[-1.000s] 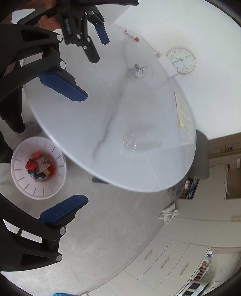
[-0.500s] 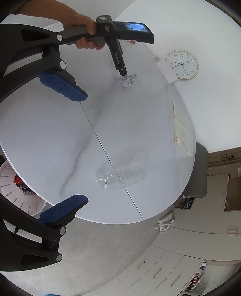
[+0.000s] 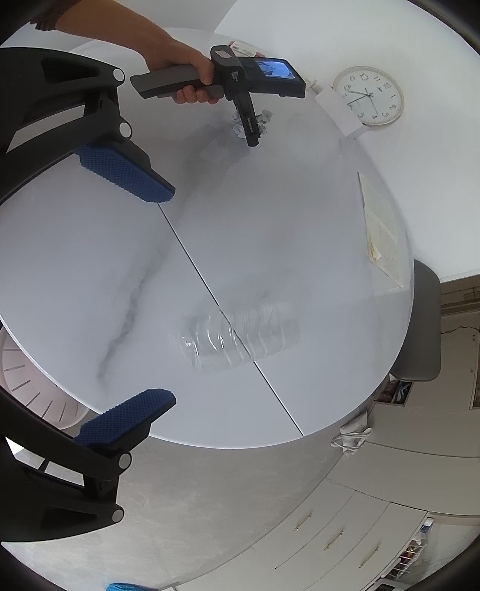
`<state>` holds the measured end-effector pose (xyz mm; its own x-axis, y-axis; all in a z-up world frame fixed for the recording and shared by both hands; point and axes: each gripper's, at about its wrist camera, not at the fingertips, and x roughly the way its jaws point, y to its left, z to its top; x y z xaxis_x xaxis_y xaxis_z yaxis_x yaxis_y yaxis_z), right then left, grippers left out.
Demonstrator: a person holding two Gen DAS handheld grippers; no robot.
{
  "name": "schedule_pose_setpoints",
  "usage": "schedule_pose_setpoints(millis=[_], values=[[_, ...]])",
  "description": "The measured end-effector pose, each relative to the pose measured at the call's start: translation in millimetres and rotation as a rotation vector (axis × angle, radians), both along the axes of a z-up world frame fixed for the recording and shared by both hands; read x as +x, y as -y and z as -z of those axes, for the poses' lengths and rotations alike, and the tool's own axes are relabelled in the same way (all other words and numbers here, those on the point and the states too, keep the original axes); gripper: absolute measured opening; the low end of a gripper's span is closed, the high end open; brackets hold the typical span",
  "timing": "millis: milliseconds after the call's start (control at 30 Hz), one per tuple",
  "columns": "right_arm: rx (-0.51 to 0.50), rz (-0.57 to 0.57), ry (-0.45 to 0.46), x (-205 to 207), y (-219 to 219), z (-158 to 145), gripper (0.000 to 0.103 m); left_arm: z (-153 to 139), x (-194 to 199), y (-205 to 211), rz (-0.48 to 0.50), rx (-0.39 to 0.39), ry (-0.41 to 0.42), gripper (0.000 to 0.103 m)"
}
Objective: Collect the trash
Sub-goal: 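Grasp the crumpled newspaper with the left tool while the right tool grasps the clear bottle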
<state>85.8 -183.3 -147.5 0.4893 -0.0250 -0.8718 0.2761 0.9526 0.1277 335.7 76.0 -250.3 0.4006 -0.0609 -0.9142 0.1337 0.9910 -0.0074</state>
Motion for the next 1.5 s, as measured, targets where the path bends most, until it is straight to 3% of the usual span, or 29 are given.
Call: schedule_pose_setpoints(millis=[67, 333, 500, 733, 967, 1133, 1200, 1267, 1333, 1500], values=[[-0.001, 0.007, -0.004, 0, 2, 0, 0.100, -2, -2, 5, 0.020, 0.003, 0.011, 0.055], [-0.014, 0.025, -0.018, 6, 13, 9, 0.100, -17, -9, 17, 0.086, 0.015, 0.043, 0.053], [-0.038, 0.042, -0.033, 15, 27, 18, 0.100, -38, -29, 22, 0.107, -0.029, 0.039, 0.053], [-0.070, 0.004, -0.090, 61, 53, 51, 0.100, -71, -88, 36, 0.176, -0.138, 0.032, 0.053], [-0.041, -0.051, -0.156, 109, 58, 93, 0.100, -77, -125, 51, 0.208, -0.153, -0.007, 0.053], [-0.057, -0.073, -0.180, 120, 52, 102, 0.100, -79, -139, 65, 0.228, -0.154, -0.017, 0.053], [-0.071, -0.091, -0.185, 121, 48, 103, 0.091, -80, -143, 68, 0.235, -0.154, -0.016, 0.053], [-0.073, -0.108, -0.199, 121, 47, 105, 0.073, -82, -145, 72, 0.244, -0.149, -0.013, 0.053], [-0.066, -0.111, -0.192, 121, 47, 103, 0.062, -85, -148, 73, 0.251, -0.144, -0.008, 0.053], [-0.031, -0.102, -0.160, 104, 47, 89, 0.062, -94, -156, 74, 0.267, -0.152, 0.010, 0.053]])
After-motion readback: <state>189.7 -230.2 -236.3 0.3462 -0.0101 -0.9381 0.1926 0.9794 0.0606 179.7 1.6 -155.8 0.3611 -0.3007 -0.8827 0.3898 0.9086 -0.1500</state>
